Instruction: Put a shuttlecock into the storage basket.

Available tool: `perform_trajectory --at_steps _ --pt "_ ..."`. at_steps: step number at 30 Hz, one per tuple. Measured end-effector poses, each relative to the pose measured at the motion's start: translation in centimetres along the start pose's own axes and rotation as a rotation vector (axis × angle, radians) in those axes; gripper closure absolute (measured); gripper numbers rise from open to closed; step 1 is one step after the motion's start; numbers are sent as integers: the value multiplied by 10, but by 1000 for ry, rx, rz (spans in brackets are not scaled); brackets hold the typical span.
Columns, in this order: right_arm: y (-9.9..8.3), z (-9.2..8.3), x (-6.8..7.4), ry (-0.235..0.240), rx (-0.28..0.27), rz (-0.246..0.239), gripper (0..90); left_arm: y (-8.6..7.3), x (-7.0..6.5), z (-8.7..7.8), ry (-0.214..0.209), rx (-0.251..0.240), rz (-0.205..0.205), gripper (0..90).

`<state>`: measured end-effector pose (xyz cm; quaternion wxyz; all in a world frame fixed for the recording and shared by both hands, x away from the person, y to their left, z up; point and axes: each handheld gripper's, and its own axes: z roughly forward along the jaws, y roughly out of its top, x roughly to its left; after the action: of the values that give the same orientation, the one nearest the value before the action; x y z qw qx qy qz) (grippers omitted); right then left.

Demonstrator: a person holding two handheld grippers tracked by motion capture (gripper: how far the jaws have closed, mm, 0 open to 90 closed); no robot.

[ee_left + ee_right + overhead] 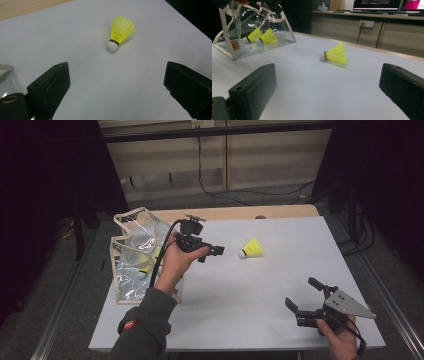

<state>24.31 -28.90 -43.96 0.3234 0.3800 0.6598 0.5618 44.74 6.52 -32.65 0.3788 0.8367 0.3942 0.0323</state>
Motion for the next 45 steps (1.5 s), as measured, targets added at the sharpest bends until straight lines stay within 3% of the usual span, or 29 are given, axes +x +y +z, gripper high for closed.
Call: perform_trajectory --at_steps 13,45 --pt "0 0 0 1 1 2 12 -2 -4 14 -19 -12 -15 68" --pt "0 -1 0 -1 0 -1 12 -5 -9 38 -28 -11 18 67"
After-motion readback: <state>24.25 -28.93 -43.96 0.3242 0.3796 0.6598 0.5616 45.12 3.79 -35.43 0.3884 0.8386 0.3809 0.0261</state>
